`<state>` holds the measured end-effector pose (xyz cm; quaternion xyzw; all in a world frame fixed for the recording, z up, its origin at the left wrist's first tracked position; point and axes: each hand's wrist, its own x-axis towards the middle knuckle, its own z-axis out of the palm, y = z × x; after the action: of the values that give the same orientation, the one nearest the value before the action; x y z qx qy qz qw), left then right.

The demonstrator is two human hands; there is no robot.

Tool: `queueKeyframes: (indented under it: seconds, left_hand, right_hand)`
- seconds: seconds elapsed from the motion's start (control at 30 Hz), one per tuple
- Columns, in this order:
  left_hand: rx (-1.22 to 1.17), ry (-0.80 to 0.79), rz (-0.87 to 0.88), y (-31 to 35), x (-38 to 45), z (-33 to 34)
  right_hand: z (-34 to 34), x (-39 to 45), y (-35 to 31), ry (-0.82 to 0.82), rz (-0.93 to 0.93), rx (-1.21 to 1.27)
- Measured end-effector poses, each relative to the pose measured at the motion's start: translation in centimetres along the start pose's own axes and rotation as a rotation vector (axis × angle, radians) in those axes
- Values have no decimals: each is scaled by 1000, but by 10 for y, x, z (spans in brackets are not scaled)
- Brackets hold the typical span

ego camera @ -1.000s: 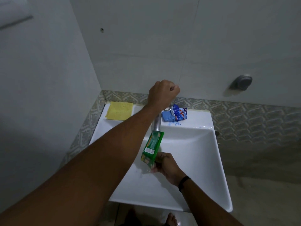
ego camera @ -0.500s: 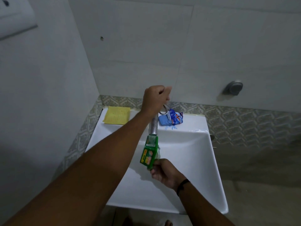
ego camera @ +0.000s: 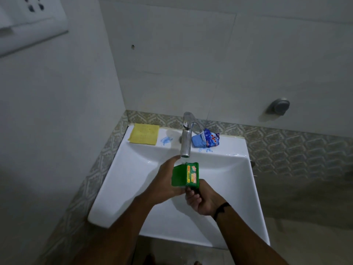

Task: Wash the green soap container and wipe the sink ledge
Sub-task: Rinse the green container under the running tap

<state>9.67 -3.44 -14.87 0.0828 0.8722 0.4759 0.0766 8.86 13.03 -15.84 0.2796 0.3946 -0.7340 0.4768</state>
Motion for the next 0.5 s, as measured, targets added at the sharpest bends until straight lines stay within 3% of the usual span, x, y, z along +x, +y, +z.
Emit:
queueKeyframes:
  seconds: [0.23,0.4,0.5]
  left_hand:
    - [-207,101,-106,-10,2,-5]
    - [-433,205,-376,-7,5,4]
    - [-719,177,-555,1,8,6]
  right_hand:
    - [11,-12,-8,112,-81,-313]
    - [15,-7,1,417,-460,-496]
    - [10,2,9,590,-641,-532]
